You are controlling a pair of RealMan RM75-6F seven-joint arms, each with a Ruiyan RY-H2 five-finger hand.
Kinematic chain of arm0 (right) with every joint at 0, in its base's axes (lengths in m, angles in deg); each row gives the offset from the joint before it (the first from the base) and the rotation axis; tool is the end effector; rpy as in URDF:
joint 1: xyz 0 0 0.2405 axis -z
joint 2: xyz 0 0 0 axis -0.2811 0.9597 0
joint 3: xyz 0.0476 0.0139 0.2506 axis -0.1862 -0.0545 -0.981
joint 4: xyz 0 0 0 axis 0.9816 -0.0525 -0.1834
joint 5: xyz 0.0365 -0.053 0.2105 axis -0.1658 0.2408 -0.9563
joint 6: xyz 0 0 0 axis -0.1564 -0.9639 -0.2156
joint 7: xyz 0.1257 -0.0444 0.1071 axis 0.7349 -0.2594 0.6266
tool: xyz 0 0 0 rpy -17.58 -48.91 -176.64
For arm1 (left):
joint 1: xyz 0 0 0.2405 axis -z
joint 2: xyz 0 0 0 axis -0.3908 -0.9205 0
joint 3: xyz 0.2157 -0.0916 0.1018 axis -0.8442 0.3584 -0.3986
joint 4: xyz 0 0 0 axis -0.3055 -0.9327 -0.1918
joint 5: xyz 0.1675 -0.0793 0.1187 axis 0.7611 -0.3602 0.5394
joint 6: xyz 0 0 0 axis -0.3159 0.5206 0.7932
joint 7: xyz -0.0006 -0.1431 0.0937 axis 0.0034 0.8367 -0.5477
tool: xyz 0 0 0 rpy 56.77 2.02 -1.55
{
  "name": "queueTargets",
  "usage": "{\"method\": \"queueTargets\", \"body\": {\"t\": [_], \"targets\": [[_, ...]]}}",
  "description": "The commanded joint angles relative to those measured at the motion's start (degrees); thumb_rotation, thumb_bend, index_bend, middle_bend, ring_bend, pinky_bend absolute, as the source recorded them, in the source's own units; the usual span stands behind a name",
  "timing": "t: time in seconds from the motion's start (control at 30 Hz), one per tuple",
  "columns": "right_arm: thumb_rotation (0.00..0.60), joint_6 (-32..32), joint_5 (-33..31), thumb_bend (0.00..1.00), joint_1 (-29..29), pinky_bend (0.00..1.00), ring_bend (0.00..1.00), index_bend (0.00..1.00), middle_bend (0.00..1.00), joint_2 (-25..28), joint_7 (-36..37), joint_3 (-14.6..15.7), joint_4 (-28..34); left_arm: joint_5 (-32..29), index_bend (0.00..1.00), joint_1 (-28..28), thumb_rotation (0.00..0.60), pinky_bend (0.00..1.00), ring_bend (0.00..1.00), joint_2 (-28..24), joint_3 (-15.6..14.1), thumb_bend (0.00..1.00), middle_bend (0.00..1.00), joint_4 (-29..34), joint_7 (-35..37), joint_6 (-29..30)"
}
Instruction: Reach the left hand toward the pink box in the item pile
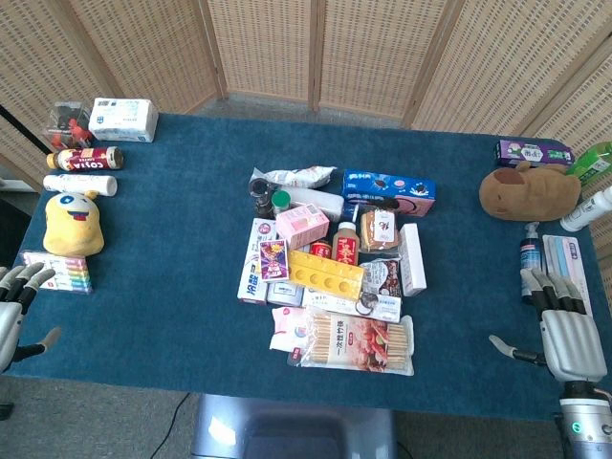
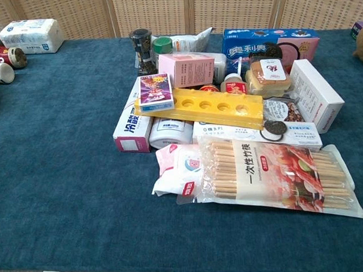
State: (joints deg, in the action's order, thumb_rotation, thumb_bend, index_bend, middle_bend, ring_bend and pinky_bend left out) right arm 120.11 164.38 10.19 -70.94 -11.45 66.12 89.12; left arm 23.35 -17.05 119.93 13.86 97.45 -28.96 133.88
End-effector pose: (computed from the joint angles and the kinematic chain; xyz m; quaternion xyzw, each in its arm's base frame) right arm -0.2852 -0.2173 0.1530 0.5871 -0.4061 0.3467 0.6084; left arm -0.2923 0.2053 0.1722 -0.6097 -0.4094 -0.3272 0.5946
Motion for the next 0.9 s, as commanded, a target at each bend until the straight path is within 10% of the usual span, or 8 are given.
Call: {"method": "queueTargets", "body": {"t": [0.03, 0.5, 0.9], "targets": [[0.391, -0.12, 0.44, 0.06, -0.11, 0.00, 0.00, 0.00, 0.00, -0.23, 2.08, -0.21, 0.57, -0.07, 0.16, 0.32, 0.600, 0.00, 0.13, 0.15, 0.00, 0.30, 0.15, -0.02, -0.01, -0.53], [0.388, -0.03, 1.45, 0.07, -0.07, 0.00, 0.00, 0.00, 0.00, -0.28, 4.16, -0.20, 0.00, 0.09, 0.15, 2.28, 0.600, 0.00, 0.13, -0.10, 1.08, 0.30, 0.15, 0.27, 1.06, -2.23], [0.391, -1.39, 1.69, 0.06, -0.78, 0.00, 0.00, 0.00, 0.00, -1.20, 4.72, 0.03, -0.06, -6.71, 0.16, 11.38, 0.600, 0.00, 0.21, 2.10, 5.00, 0.29, 0.21, 2.16, 4.18, -15.22]]}}
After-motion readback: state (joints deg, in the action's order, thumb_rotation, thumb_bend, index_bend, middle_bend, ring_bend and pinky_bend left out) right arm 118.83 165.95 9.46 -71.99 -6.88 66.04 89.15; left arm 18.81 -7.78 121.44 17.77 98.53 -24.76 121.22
